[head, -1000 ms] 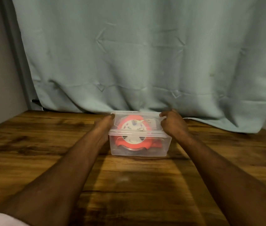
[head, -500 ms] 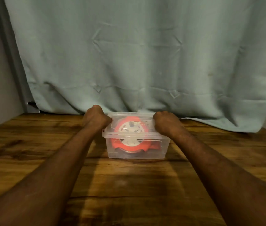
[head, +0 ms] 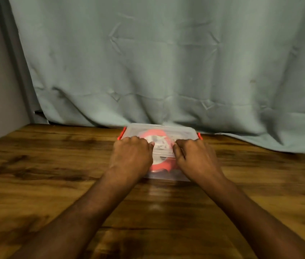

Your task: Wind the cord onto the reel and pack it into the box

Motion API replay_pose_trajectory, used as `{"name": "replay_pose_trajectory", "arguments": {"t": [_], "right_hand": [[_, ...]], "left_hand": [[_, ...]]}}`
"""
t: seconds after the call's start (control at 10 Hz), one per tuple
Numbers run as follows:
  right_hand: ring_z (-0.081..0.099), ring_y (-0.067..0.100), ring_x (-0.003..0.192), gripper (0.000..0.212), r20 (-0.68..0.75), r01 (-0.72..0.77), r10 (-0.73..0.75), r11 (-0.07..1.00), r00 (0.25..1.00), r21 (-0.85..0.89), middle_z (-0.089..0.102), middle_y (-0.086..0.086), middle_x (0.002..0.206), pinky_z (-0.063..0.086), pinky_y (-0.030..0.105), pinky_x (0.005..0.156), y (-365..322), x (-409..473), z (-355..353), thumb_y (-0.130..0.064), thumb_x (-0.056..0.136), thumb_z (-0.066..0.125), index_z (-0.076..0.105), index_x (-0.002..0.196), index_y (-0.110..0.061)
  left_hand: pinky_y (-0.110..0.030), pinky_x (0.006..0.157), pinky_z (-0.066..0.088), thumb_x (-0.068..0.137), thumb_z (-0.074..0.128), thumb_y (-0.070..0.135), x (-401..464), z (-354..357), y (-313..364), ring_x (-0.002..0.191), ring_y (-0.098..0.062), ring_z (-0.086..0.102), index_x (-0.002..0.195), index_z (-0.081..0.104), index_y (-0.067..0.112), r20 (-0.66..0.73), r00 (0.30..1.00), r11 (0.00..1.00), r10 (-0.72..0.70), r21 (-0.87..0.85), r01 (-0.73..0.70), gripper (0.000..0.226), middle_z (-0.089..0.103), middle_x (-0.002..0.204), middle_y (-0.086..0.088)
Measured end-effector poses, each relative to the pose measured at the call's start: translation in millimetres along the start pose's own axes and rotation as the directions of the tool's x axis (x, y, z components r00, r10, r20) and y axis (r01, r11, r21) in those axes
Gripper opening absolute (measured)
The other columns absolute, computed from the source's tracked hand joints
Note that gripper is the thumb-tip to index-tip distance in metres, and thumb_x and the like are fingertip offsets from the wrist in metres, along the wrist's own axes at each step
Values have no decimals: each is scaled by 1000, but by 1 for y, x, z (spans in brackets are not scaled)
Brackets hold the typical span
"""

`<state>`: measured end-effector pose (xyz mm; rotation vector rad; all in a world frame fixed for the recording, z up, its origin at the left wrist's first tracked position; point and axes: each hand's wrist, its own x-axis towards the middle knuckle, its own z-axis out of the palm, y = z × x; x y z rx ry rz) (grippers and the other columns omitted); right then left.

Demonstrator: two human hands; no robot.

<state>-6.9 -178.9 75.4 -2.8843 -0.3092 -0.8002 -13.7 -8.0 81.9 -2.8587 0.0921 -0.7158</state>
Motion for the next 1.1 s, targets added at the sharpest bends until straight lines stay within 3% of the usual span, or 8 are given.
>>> {"name": "replay_pose_trajectory", "arguments": {"t": [0.1, 0.2, 0.5, 0.7, 0.8, 0.9, 1.0, 1.1], "right_hand": [[69, 31, 97, 42, -21, 18, -18, 999, 1000, 37, 76, 9, 110, 53, 41, 80, 7, 22, 18, -40, 108, 37, 71, 118, -19], [68, 32, 95, 42, -2, 3, -3, 999, 1000, 49, 76, 12, 106, 54, 42, 84, 13, 56, 38, -38, 109, 34, 70, 112, -17], [67, 35, 107, 43, 78, -43, 39, 998, 996, 54, 75, 14, 113, 42, 49, 110, 33, 145, 88, -38, 110, 32, 69, 115, -17], [68, 36, 106, 45, 66, -44, 37, 994, 997, 105, 75, 16, 114, 43, 45, 111, 43, 169, 104, -39, 111, 31, 69, 119, -17], [64, 36, 117, 46, 111, -17, 3, 993, 994, 121, 70, 15, 130, 45, 42, 108, 47, 171, 100, -39, 112, 30, 64, 133, -16], [46, 33, 142, 48, 308, 36, -54, 997, 950, 62, 49, 13, 157, 28, 42, 121, 47, 171, 79, -36, 113, 28, 47, 153, -16], [13, 22, 160, 58, 362, 83, -96, 995, 927, 51, 14, 6, 173, 5, 46, 130, 49, 170, 63, -40, 112, 27, 20, 165, -17], [3, 19, 161, 63, 95, -23, 6, 983, 995, 182, 1, 1, 174, 3, 43, 130, 46, 157, 40, -44, 111, 27, 10, 167, -19]], "left_hand": [[-33, 71, 35, 108, 25, 42, 19, 6, 0, 100, -26, 67, 117, 65, 16, 2, 1000, 999, 10, 30, -10, 49, 71, 111, -8], [-33, 71, 37, 109, 23, 39, 46, 22, 4, 104, -26, 67, 119, 64, 12, 5, 1000, 997, 17, 77, -17, 50, 69, 117, -10], [-37, 91, 45, 109, 21, 41, 135, 75, -2, 114, -27, 62, 127, 58, 8, 86, 995, 999, -43, -13, 44, 53, 66, 125, -12], [-37, 90, 46, 108, 22, 45, 163, 88, 3, 115, -29, 62, 130, 58, 8, 125, 987, 994, -98, -44, 104, 56, 65, 127, -13], [-38, 95, 45, 107, 22, 48, 168, 88, 3, 119, -30, 60, 134, 55, 6, 168, 981, 994, -98, -38, 106, 60, 62, 131, -15], [-42, 110, 38, 104, 19, 57, 172, 77, -2, 133, -33, 50, 144, 45, 3, 278, 957, 975, -87, -174, 139, 72, 52, 146, -18], [-42, 126, 14, 103, 15, 60, 167, 61, -7, 154, -29, 22, 158, 20, 4, 216, 975, 932, -43, -344, 117, 79, 23, 167, -16], [-40, 127, 10, 105, 19, 55, 153, 35, -14, 157, -24, 15, 160, 19, 11, -42, 995, 905, -90, -421, 64, 70, 21, 168, -10]]}}
